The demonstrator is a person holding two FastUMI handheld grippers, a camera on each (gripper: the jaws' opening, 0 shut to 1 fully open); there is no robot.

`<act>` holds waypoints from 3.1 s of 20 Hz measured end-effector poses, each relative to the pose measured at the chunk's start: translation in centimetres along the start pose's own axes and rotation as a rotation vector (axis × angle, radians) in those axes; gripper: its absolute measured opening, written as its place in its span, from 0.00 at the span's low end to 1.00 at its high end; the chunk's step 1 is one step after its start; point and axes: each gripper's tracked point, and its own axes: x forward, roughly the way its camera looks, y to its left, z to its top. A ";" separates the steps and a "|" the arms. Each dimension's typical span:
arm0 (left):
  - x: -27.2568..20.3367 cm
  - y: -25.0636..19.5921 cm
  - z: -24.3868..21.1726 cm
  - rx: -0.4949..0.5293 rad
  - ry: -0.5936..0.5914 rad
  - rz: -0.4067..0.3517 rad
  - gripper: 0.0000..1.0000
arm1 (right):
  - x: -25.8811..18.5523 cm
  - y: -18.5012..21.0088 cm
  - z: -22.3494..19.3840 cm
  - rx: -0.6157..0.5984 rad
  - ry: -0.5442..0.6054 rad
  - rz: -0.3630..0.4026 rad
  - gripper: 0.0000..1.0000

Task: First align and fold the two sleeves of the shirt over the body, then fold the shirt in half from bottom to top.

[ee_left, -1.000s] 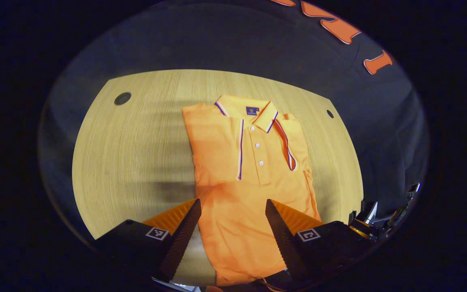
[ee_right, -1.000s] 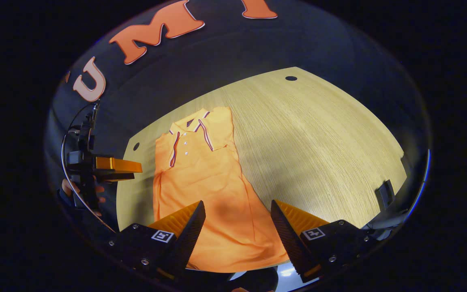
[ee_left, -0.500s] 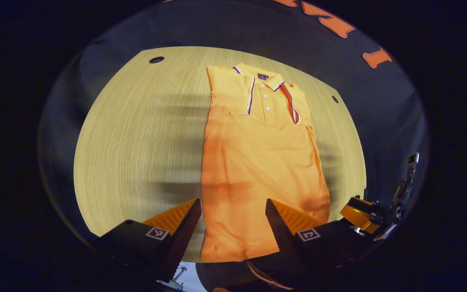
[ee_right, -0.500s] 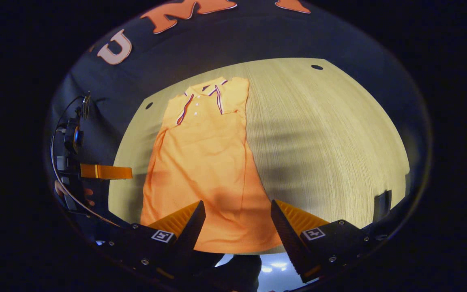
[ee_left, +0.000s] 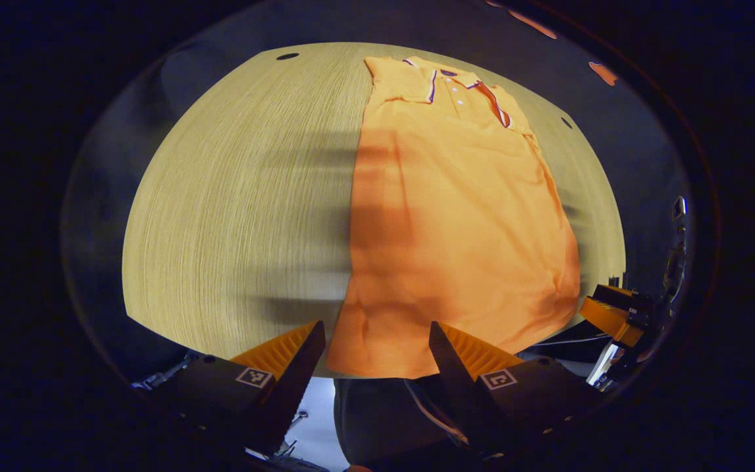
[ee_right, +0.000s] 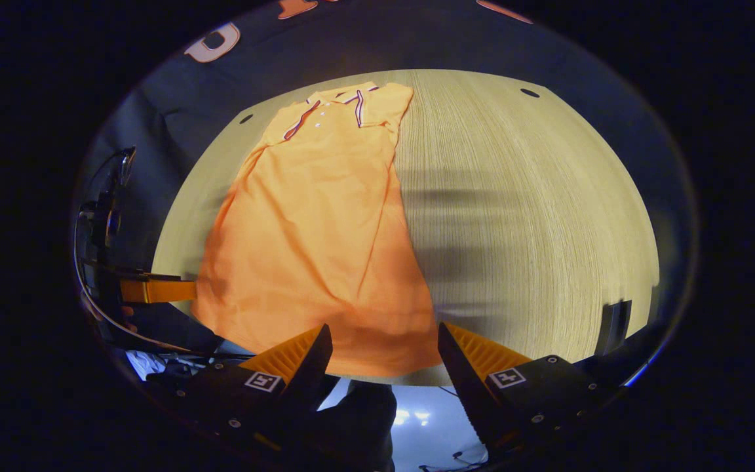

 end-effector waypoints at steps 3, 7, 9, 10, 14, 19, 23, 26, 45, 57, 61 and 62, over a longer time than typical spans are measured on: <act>0.9 0.0 -1.6 0.031 0.031 0.012 0.98 | 0.7 -0.4 -0.6 -0.018 0.032 -0.025 0.99; 1.9 -0.1 -2.8 0.062 0.063 0.027 0.99 | 1.8 -0.3 -1.7 0.000 0.074 -0.042 0.99; 2.3 -0.2 -3.3 0.071 0.073 0.031 0.99 | 2.3 -0.3 -2.3 0.003 0.094 -0.052 0.99; 2.4 -0.2 -3.3 0.080 0.078 0.036 0.99 | 2.4 -0.3 -2.4 0.004 0.097 -0.056 0.99; 2.7 0.1 -3.1 0.113 0.080 0.078 0.98 | 2.9 -0.5 -2.3 -0.025 0.106 -0.082 0.98; 3.1 0.2 -3.2 0.130 0.092 0.128 0.97 | 3.0 -0.6 -2.5 -0.028 0.119 -0.122 0.96; 3.0 -0.1 -3.4 0.140 0.121 0.132 0.96 | 3.0 -0.6 -2.8 -0.058 0.147 -0.117 0.95; 3.2 -0.6 -3.2 0.107 0.118 0.130 0.80 | 2.9 -0.7 -2.9 -0.015 0.152 -0.118 0.52; 1.4 -1.3 -0.9 0.207 -0.077 0.099 0.01 | 2.4 3.8 -1.5 0.033 0.073 0.094 0.01; -4.5 -3.5 8.1 0.159 -0.279 0.028 0.01 | -1.0 3.2 7.5 0.021 -0.122 0.145 0.01; -5.4 -3.4 12.6 0.151 -0.321 0.009 0.01 | -1.0 3.1 11.8 0.015 -0.158 0.127 0.00; -5.5 -3.4 13.9 0.150 -0.331 0.002 0.01 | -1.0 3.1 12.9 0.017 -0.164 0.119 0.01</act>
